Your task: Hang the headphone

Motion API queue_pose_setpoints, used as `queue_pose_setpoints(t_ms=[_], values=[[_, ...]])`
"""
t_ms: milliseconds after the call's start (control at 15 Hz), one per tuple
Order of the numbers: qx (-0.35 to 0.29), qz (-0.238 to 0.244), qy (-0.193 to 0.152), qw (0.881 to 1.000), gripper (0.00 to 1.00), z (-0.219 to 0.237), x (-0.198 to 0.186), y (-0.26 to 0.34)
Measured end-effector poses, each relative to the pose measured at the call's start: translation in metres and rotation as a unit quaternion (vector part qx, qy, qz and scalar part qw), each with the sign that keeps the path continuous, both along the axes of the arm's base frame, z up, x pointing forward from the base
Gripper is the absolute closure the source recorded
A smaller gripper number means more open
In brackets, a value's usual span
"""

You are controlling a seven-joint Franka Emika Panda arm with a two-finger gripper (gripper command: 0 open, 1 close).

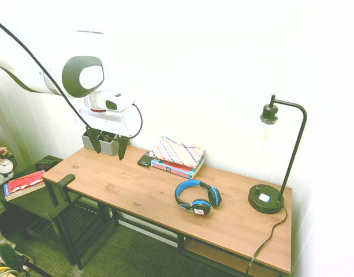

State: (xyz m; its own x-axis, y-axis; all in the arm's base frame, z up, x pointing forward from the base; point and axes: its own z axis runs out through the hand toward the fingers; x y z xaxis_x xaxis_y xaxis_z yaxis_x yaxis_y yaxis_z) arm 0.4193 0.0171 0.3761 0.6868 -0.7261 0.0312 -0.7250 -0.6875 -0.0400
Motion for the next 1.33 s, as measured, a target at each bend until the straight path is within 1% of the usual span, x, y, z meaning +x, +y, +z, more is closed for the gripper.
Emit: queue_pose_setpoints(t_ms=[200, 333, 533, 733, 933, 1133, 1200, 1333], values=[[-0.001, -0.005, -0.003, 1.0, 0.0, 0.0, 0.001, -0.001], [-0.005, -0.022, -0.019, 1.0, 0.0, 0.0, 0.009, -0.012], [-0.018, -0.044, -0.037, 0.998, 0.0, -0.012, 0.036, -0.039], [-0.023, -0.074, -0.037, 0.996, 0.0, -0.049, 0.073, -0.069], [-0.027, -0.096, -0.047, 0.994, 0.0, -0.1, 0.106, -0.093], [-0.044, -0.113, -0.036, 0.992, 0.0, -0.139, 0.125, -0.118], [-0.049, -0.114, -0.032, 0.992, 1.0, -0.151, 0.131, -0.122], [-0.053, -0.118, -0.026, 0.991, 1.0, -0.174, 0.14, -0.126]])
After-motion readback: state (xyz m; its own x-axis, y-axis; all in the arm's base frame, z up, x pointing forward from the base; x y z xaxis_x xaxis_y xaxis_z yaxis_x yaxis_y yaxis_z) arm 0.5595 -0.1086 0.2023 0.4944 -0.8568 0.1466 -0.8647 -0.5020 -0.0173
